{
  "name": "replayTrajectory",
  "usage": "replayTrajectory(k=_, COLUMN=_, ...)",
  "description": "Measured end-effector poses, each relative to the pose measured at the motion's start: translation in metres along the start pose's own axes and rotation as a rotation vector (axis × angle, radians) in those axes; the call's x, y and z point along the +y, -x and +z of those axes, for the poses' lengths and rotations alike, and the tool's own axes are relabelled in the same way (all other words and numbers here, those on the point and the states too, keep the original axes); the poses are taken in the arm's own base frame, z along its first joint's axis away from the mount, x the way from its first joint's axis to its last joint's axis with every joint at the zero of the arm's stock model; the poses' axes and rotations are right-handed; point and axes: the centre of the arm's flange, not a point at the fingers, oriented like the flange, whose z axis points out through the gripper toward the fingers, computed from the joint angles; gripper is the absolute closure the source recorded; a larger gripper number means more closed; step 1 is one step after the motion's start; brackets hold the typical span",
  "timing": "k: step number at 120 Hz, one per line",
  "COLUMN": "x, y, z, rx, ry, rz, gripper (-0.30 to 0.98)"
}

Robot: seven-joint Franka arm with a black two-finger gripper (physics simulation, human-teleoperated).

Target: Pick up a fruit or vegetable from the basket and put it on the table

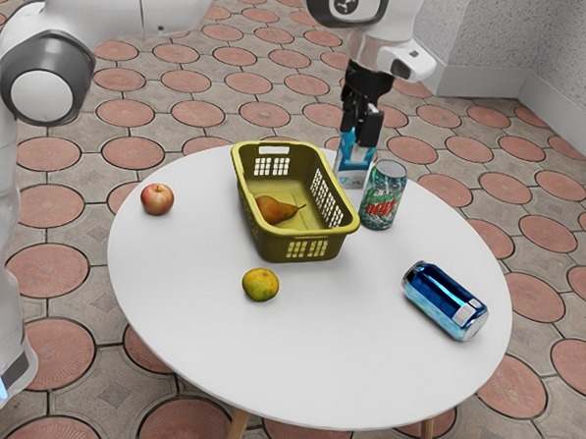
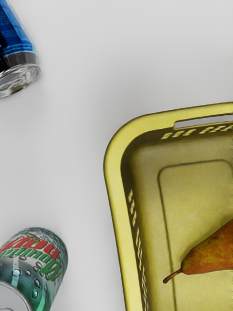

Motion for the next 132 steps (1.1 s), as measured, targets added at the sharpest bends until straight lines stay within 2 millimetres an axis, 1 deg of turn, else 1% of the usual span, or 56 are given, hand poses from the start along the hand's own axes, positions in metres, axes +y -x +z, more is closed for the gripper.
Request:
replayTrajectory(k=32, x=0.000, y=-0.002, z=0.004, rx=-0.010, ry=0.003, rz=-0.023, gripper=0.00)
replayTrajectory(k=35, x=-0.005, y=-0.002, z=0.005, rx=-0.011, ry=0.012, rz=-0.037, gripper=0.00)
replayTrajectory(k=38, x=-0.015, y=-0.001, z=0.006, rx=-0.011, ry=0.023, rz=-0.060, gripper=0.00)
replayTrajectory(k=42, x=-0.029, y=0.002, z=0.002, rx=-0.003, ry=0.031, rz=-0.087, gripper=0.00)
replayTrajectory(k=46, x=-0.037, y=0.004, z=-0.002, rx=0.006, ry=0.032, rz=-0.104, gripper=0.00)
replayTrajectory(k=56, x=-0.041, y=0.009, z=-0.010, rx=0.019, ry=0.012, rz=-0.112, gripper=0.00)
replayTrajectory(k=73, x=-0.048, y=0.009, z=-0.007, rx=0.010, ry=-0.015, rz=-0.098, gripper=0.00)
replayTrajectory(k=80, x=-0.062, y=0.015, z=-0.001, rx=-0.015, ry=-0.020, rz=-0.112, gripper=0.00)
replayTrajectory(k=88, x=-0.079, y=0.034, z=0.016, rx=-0.052, ry=-0.010, rz=-0.122, gripper=0.00)
replayTrajectory(k=93, x=-0.090, y=0.045, z=0.022, rx=-0.058, ry=-0.003, rz=-0.132, gripper=0.00)
replayTrajectory(k=105, x=-0.118, y=0.059, z=0.032, rx=-0.060, ry=0.000, rz=-0.165, gripper=0.00)
replayTrajectory(k=119, x=-0.145, y=0.070, z=0.035, rx=-0.059, ry=-0.004, rz=-0.200, gripper=0.00)
replayTrajectory(k=132, x=-0.164, y=0.080, z=0.033, rx=-0.060, ry=0.001, rz=-0.227, gripper=0.00)
